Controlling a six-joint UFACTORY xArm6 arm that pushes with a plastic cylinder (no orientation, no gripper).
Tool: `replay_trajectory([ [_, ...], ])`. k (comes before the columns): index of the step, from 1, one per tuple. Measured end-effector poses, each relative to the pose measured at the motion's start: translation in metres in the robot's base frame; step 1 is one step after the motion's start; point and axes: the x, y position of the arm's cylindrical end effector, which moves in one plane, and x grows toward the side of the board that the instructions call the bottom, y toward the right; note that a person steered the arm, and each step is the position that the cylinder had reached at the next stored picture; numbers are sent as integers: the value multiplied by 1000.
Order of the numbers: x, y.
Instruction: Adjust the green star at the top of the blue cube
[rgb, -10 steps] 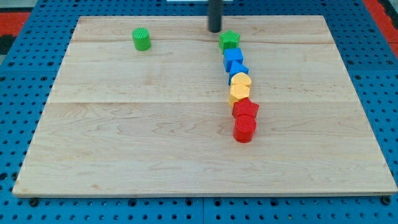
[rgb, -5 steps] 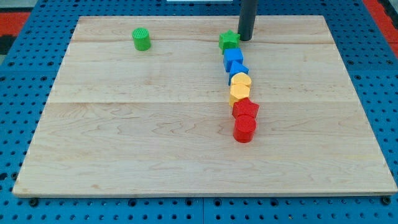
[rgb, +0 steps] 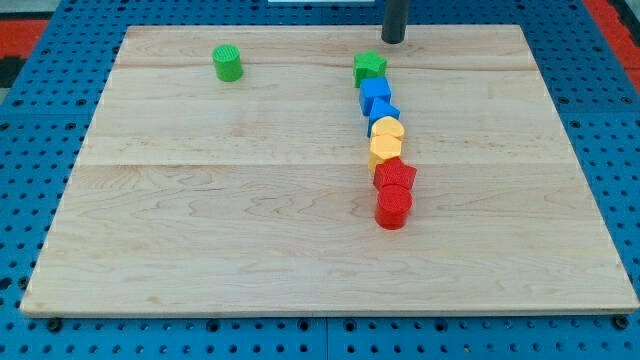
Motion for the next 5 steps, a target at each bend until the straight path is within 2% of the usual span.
replay_trajectory([
  [5,42,-23],
])
